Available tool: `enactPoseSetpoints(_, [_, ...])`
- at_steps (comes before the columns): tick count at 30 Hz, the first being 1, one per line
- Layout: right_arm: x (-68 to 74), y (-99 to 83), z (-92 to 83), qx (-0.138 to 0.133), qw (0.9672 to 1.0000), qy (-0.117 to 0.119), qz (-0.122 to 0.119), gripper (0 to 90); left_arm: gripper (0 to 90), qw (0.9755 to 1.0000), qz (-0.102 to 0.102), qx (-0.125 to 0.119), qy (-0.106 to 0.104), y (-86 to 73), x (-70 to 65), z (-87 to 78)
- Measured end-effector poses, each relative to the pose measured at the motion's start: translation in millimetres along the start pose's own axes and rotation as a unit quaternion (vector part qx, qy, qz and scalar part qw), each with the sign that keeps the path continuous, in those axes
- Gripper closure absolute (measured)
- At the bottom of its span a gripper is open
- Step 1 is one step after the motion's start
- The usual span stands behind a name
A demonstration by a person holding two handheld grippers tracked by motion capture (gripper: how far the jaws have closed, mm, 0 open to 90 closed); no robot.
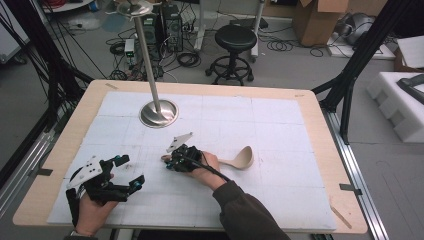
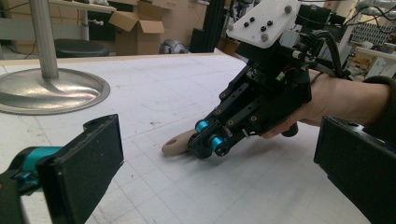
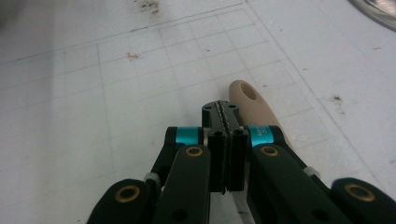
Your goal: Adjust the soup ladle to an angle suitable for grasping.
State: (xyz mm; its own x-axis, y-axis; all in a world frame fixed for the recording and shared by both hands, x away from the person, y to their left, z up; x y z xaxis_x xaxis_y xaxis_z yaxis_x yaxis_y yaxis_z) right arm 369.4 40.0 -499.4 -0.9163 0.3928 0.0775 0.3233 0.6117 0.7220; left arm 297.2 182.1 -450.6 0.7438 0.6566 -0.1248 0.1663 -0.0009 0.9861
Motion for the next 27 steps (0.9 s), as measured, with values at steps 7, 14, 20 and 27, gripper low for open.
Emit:
enactPoseSetpoints(7, [-4.8, -0.3, -1.1, 0.000, 1.0000, -0.001, 0.003, 90.0, 1.8, 1.0000, 0.000, -0.001, 0.001, 0.2, 0.2, -1.1])
enactPoseSetpoints(14, [-10.5, -0.6, -1.4, -0.002, 0.9999, -0.016, 0.004, 90.0, 1.8, 1.0000, 0.000, -0.001, 0.001, 0.2, 0.0, -1.3])
enactPoseSetpoints(20, [-15.8, -0.7, -1.4, -0.004, 0.9995, -0.030, 0.006, 90.0, 1.8, 1.0000, 0.000, -0.002, 0.001, 0.4, -0.2, -1.6])
enactPoseSetpoints(27, [-22.5, -0.9, -1.6, -0.008, 0.9988, -0.047, 0.012, 90.0, 1.8, 1.0000, 0.001, -0.002, 0.000, 0.4, -0.2, -1.4])
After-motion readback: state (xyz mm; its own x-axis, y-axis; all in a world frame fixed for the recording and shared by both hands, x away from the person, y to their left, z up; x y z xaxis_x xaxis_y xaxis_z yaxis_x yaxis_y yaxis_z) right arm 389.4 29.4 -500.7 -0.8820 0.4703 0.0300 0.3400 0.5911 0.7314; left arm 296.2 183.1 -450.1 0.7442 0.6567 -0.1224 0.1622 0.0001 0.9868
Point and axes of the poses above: each handheld gripper's, and its own axes: z roughly forward along the jaws, y roughly out of its top, x roughly to its left, the point moved 8 cm from there along z, roughly forward along the jaws, and after that the axes turned 4 degrees about z, right-handed, at the moved point
